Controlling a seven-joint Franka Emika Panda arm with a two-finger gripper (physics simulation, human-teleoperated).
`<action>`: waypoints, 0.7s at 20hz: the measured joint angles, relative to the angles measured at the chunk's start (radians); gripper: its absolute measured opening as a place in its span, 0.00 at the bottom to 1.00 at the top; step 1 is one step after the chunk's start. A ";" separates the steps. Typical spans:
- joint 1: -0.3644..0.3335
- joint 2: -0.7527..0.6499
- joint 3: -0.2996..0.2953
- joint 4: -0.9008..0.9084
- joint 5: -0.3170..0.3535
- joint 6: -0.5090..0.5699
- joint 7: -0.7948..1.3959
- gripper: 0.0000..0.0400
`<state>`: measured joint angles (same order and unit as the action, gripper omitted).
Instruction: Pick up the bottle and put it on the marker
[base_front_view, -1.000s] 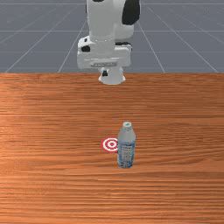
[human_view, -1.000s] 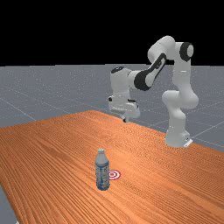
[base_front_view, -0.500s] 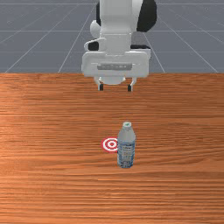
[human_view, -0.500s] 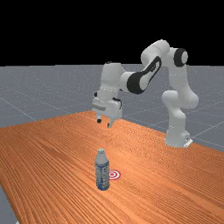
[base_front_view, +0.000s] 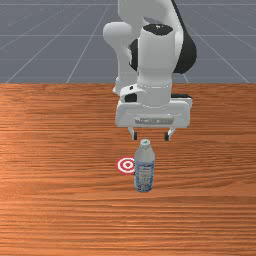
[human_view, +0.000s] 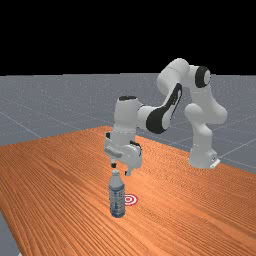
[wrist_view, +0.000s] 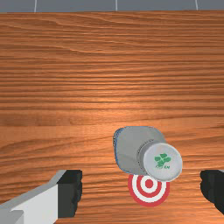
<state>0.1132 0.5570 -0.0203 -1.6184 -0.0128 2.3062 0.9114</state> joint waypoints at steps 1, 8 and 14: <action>0.003 0.015 0.000 0.002 -0.003 0.009 0.001 1.00; -0.003 0.048 -0.009 0.014 -0.010 0.026 -0.004 1.00; -0.003 0.060 -0.012 0.021 -0.015 0.081 -0.001 1.00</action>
<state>0.1104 0.6171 -0.0326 -1.5979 -0.0273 2.3874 0.9105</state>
